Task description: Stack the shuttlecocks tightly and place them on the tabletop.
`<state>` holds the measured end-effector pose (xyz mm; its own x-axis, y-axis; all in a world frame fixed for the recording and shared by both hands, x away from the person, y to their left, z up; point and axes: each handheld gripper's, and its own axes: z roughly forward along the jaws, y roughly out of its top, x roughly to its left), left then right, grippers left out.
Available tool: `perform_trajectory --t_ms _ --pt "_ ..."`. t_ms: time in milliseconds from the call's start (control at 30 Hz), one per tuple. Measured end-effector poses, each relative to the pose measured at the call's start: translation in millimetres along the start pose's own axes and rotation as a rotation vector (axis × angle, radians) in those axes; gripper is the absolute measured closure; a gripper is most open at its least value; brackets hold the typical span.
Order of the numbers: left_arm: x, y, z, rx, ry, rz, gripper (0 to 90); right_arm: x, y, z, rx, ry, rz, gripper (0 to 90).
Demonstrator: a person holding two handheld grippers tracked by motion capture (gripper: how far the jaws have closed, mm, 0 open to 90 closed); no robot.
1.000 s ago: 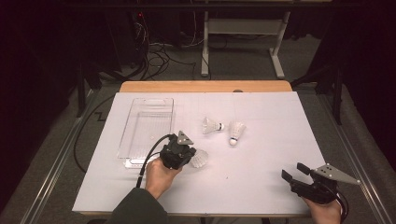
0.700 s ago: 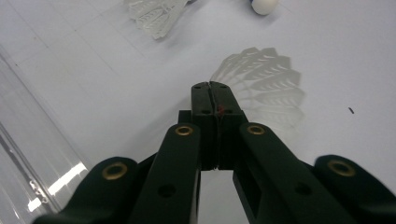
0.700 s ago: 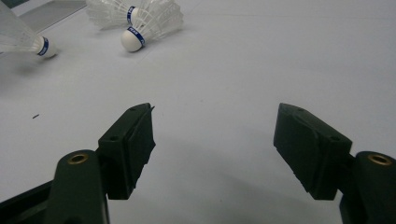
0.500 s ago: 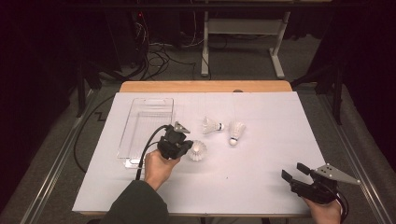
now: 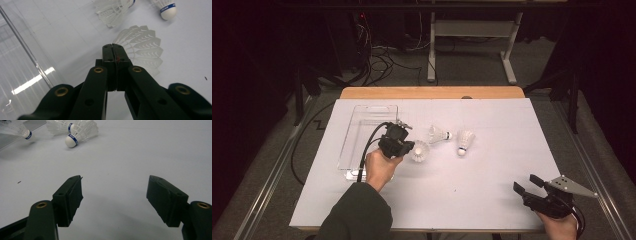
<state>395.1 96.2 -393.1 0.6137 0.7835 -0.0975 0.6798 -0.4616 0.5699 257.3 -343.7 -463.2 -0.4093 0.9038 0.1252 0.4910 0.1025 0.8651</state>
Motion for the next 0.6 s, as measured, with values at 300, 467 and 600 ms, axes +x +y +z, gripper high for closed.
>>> perform_trajectory --t_ms 300,467,600 --pt "9.2 5.7 5.2 0.04 0.009 -0.034 89.4 -0.1 -0.1 0.1 0.001 0.002 0.0 29.5" --pt "12.5 6.9 5.7 0.038 0.011 -0.049 89.4 0.0 -0.1 0.2 0.001 0.001 0.0 29.5" --pt "9.3 7.9 7.0 0.024 -0.02 -0.049 89.3 0.1 0.0 0.4 0.003 0.001 -0.001 29.5"
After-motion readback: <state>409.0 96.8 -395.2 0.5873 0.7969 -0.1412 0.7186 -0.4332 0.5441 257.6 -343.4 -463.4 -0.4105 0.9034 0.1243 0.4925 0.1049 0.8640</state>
